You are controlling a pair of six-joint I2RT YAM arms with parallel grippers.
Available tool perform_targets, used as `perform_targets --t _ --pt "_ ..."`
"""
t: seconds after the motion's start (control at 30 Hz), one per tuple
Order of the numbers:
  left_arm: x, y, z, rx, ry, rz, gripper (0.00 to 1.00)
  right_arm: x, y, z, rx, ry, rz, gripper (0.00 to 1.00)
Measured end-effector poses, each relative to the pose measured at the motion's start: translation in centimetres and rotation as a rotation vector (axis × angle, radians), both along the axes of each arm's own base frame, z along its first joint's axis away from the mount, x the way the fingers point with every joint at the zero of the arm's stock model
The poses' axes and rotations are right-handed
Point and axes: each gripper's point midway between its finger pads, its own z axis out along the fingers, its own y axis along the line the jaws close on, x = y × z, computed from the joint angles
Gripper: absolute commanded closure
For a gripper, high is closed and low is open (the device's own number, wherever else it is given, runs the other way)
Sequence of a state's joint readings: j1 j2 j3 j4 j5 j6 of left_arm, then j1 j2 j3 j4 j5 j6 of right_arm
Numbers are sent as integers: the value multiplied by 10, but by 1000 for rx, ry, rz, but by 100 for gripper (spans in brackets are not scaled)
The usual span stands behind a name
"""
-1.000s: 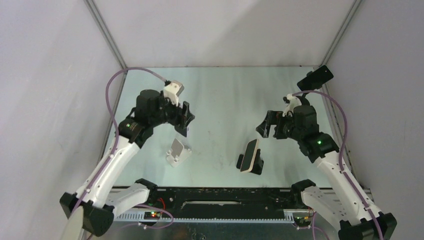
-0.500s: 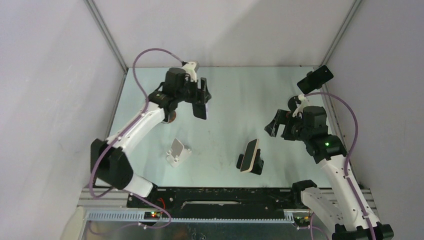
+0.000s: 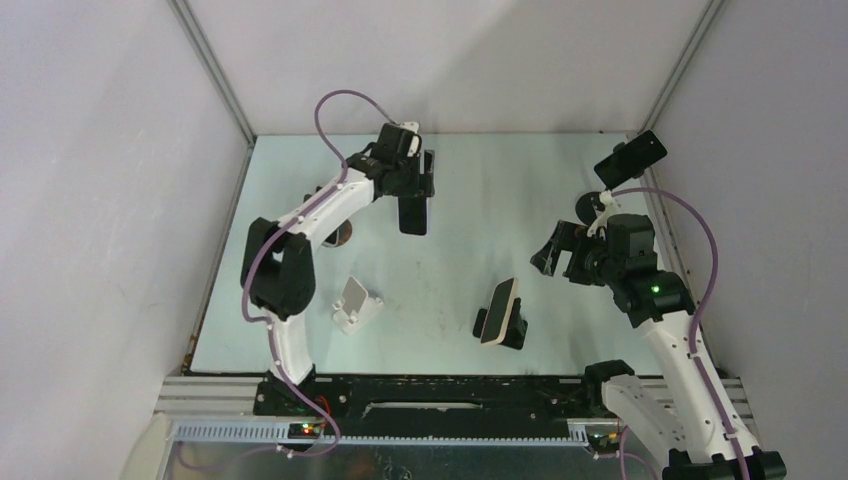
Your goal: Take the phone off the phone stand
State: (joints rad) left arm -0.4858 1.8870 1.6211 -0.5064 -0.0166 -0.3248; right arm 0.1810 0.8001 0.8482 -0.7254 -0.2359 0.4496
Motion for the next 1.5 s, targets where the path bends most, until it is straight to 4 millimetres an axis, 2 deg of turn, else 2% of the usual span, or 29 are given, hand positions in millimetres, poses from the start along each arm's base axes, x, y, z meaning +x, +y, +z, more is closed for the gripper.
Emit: perform_targets --t 0.23,0.47,0.6,0.73,0.8,1.07,1.3,1.5 --pt "12 -4 -35 30 90 50 100 -3 3 -2 19 25 6 3" --pt "16 -1 -70 70 145 92 100 -5 4 -5 22 43 13 3" --pt "23 0 -76 72 135 123 100 -5 5 -7 25 56 15 4" --pt "29 1 -81 76 128 149 96 -6 5 -5 26 62 16 4" --pt "34 0 -86 74 120 164 89 -8 4 -3 26 61 15 3" --pt "48 0 -107 67 105 210 76 -11 4 -3 25 67 15 4" --pt "48 0 -127 77 128 219 64 -12 3 -4 24 74 14 4" --pt "46 0 -127 103 132 225 58 -12 3 -4 24 78 14 4"
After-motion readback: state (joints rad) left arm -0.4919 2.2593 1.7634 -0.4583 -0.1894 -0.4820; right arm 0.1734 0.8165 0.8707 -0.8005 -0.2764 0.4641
